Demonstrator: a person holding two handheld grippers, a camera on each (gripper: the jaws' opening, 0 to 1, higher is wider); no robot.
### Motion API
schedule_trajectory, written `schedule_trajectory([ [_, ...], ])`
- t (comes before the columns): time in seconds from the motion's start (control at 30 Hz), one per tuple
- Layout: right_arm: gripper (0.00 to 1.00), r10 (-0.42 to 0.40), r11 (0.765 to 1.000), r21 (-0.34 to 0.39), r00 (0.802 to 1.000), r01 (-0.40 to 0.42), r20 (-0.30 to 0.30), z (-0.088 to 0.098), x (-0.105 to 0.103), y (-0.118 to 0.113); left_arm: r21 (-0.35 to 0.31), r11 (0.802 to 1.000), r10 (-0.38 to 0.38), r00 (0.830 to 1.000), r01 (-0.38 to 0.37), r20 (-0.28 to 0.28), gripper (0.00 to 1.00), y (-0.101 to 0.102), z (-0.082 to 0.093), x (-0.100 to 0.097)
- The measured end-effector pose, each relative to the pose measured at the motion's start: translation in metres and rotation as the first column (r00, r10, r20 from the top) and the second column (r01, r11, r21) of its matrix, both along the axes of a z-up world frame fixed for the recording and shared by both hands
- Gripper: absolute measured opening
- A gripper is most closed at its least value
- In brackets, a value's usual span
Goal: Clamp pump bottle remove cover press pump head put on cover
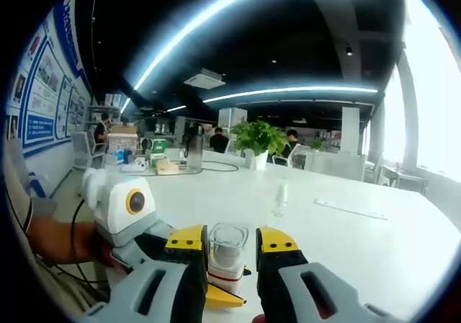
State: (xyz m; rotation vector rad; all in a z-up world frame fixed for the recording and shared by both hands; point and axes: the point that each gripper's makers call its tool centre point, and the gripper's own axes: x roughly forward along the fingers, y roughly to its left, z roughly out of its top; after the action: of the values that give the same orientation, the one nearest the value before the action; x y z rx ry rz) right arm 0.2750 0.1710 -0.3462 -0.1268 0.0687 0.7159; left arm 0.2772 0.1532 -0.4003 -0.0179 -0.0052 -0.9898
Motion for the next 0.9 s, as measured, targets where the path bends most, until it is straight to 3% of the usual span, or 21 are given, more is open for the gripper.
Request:
schedule_trajectory([
  [0.9,0.17,0.029,1.0,-0.01,0.999,-0.029,0.012,0.0013,-0.0039,0.0061,0.032,0.999,-0.004,1.0,0.004,0.009,0.14,-0.0022,-0.0035,-0.0015],
])
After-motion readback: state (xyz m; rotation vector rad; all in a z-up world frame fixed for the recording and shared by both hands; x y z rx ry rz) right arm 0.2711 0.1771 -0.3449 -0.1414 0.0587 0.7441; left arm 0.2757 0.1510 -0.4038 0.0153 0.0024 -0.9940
